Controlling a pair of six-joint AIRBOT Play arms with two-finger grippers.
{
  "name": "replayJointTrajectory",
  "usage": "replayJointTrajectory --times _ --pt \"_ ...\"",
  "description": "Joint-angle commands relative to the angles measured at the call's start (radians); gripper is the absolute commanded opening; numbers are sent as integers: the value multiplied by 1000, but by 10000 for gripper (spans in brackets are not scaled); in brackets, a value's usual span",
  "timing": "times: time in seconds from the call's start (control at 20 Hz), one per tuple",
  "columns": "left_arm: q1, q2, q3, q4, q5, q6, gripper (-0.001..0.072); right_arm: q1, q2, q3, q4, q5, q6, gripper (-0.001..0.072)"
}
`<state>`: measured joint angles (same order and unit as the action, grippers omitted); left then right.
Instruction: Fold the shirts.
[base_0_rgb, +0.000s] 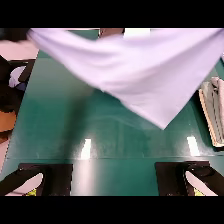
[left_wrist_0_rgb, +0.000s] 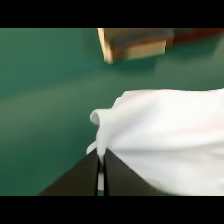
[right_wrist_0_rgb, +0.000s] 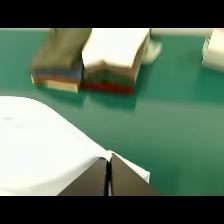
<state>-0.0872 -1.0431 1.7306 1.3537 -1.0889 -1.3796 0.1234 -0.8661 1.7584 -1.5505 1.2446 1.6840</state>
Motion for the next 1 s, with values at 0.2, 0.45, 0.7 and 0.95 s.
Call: replayJointTrajectory --times 0.2,0.45,0.7,0.95 --pt "1 280 208 10 23 -9 26 0 -1 346 -155 80 -7 11" --pt "1 214 219 4 -31 -10 26 0 -20 307 -208 71 6 10" --pt "0 -24 149 3 -190 -17 26 0 -239 310 -204 175 6 10" --pt "1 -293 -90 4 -136 -18 27 0 -521 149 -141 196 -11 12"
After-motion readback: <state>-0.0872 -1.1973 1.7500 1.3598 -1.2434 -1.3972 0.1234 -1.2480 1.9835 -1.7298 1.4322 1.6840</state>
